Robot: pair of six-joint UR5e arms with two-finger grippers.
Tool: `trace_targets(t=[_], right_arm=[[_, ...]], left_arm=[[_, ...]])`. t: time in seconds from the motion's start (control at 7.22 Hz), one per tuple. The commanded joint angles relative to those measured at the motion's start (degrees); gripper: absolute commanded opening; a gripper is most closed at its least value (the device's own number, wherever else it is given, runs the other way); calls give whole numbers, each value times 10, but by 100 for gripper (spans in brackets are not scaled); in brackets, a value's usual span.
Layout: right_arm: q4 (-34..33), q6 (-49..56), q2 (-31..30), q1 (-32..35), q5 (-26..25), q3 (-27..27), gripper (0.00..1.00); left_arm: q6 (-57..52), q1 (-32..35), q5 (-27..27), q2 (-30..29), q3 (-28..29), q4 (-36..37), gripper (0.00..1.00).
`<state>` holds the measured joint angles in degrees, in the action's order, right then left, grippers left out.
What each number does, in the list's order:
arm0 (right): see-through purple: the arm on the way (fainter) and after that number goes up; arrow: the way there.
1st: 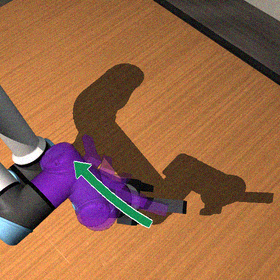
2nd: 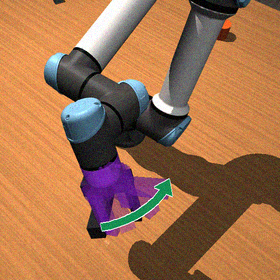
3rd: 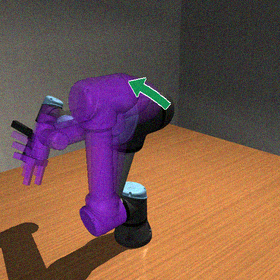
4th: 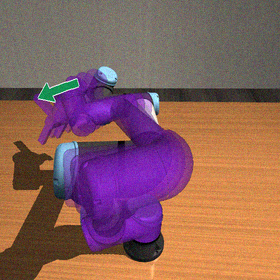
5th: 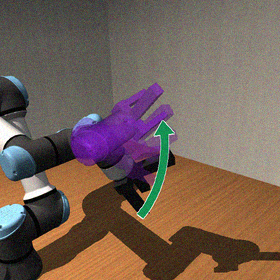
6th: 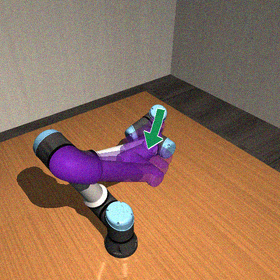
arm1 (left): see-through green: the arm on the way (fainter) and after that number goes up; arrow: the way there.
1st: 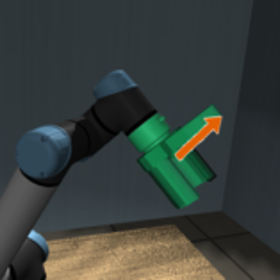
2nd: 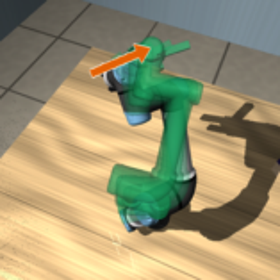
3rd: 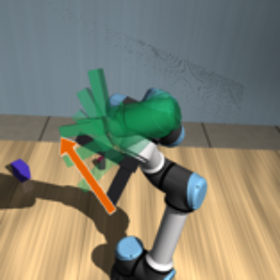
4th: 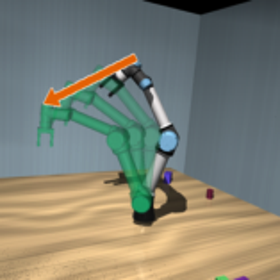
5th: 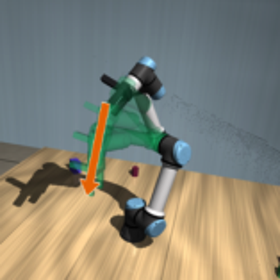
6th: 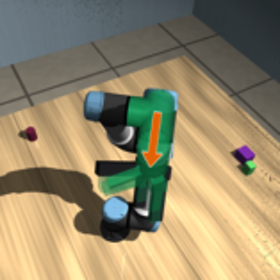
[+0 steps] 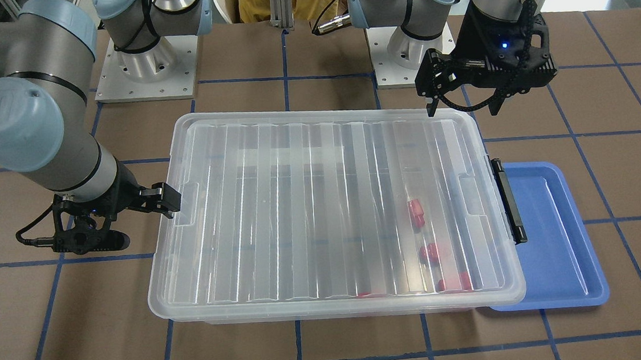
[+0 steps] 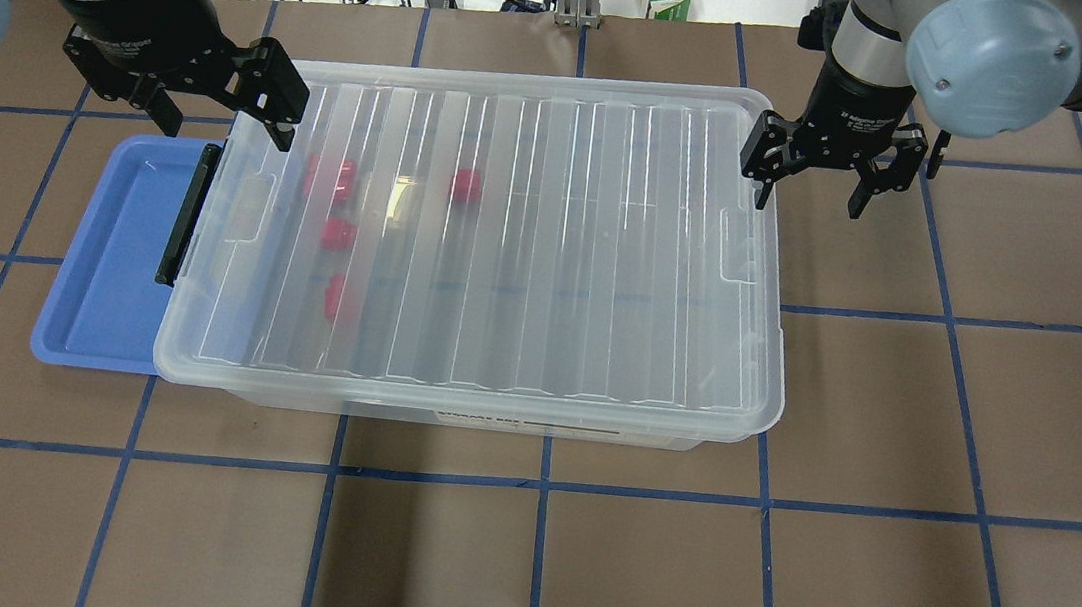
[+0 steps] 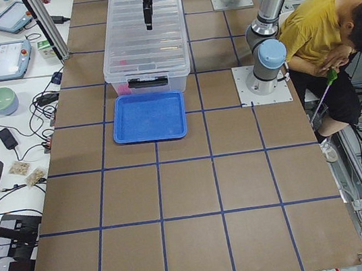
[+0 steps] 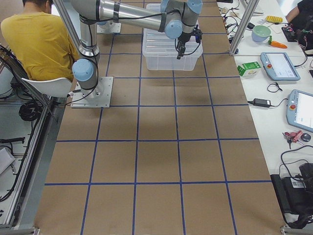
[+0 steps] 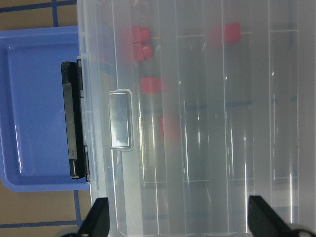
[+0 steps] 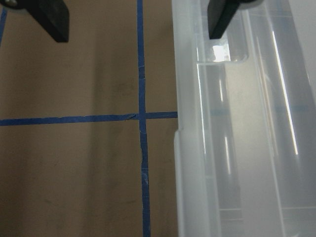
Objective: Place red block in blue tray from box
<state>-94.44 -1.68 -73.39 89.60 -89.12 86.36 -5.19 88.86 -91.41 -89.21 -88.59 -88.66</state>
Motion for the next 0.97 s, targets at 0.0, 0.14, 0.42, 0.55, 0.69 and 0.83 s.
trace_targets(t=[0.0,0.14,0.42,0.55,0.69,0.83], right_arm=[[-1,2,10,1,0,1,100],[0,2,19,0,-1,1,100],[0,4,25,0,-1,1,100],[-2,9,25,0,-3,1,100],[-2,10,26,-6,-8,0,100],[-2,9,26,-20,-6,1,100]], left_arm=[[0,0,0,-1,0,0,100],[1,0,0,-1,0,0,100],[1,0,0,-1,0,1,100],[0,0,0,-1,0,1,100],[1,0,0,0,0,0,100],[0,0,0,0,0,0,100]])
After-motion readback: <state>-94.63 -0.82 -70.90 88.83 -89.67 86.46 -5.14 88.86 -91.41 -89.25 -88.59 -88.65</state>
